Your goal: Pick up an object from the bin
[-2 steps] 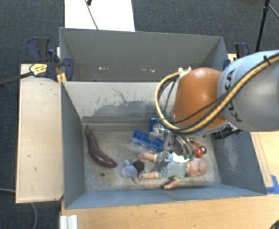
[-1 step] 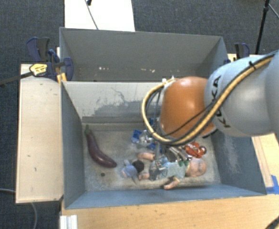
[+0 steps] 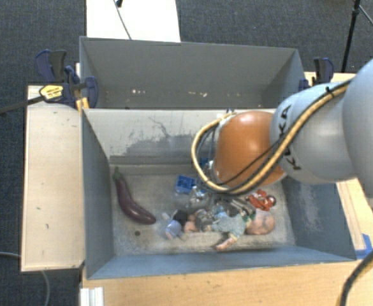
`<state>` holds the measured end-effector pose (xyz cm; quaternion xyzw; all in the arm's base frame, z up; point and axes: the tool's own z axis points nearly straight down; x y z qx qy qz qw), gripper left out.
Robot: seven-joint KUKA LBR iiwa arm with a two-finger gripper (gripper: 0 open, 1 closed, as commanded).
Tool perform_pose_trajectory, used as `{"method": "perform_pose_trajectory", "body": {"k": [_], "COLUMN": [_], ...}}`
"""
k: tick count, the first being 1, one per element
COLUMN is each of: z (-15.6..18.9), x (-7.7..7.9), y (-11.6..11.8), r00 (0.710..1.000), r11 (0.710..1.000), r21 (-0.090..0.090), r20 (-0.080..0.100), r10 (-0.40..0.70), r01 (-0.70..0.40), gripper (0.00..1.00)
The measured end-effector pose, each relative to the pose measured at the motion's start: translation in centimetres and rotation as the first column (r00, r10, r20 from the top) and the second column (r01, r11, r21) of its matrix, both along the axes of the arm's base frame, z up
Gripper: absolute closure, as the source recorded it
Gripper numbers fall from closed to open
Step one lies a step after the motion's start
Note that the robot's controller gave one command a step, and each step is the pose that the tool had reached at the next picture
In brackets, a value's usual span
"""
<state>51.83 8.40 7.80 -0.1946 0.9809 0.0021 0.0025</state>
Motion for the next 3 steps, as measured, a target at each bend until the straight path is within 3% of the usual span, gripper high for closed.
{"method": "perform_pose_trajectory", "body": {"k": [1, 2, 3], "z": [0.0, 3.7, 17.2], "x": [0.0, -0.5, 1.9], "y": [0.0, -0.7, -2.1], "r00": [1.000, 1.000, 1.000], "r11": [1.000, 1.000, 1.000], "r21": [0.000, -0.003, -0.003], "r20": [0.000, -0.007, -0.001], "r10": [-0.001, 0.015, -0.005], "r01": [0.001, -0.015, 0.005], "gripper": [1.00, 1.00, 1.00]}}
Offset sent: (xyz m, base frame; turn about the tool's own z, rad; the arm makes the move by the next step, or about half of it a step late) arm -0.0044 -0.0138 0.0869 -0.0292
